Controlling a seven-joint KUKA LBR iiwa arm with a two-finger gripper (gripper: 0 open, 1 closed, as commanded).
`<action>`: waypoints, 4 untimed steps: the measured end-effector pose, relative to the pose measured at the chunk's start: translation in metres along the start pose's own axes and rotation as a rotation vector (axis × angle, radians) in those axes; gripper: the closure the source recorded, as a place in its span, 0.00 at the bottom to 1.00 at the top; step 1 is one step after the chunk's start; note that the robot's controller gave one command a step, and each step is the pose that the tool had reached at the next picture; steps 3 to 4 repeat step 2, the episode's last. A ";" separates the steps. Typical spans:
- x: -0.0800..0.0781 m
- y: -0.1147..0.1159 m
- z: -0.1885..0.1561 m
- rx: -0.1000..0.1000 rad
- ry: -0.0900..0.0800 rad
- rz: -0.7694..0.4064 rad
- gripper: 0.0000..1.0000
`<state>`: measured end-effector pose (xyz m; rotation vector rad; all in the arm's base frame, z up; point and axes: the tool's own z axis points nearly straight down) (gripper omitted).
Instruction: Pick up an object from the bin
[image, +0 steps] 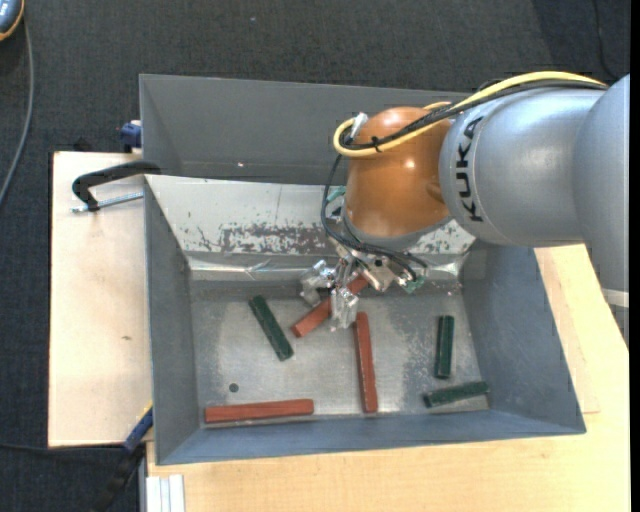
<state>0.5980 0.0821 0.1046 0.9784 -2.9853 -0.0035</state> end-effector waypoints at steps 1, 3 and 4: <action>0.000 0.000 -0.022 0.000 -0.001 0.000 1.00; -0.003 -0.001 -0.036 0.007 -0.011 0.000 1.00; -0.003 -0.001 -0.036 0.007 -0.011 0.000 1.00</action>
Offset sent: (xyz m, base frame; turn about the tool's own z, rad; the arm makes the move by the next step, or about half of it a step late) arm 0.0000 -0.0001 0.0034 0.0000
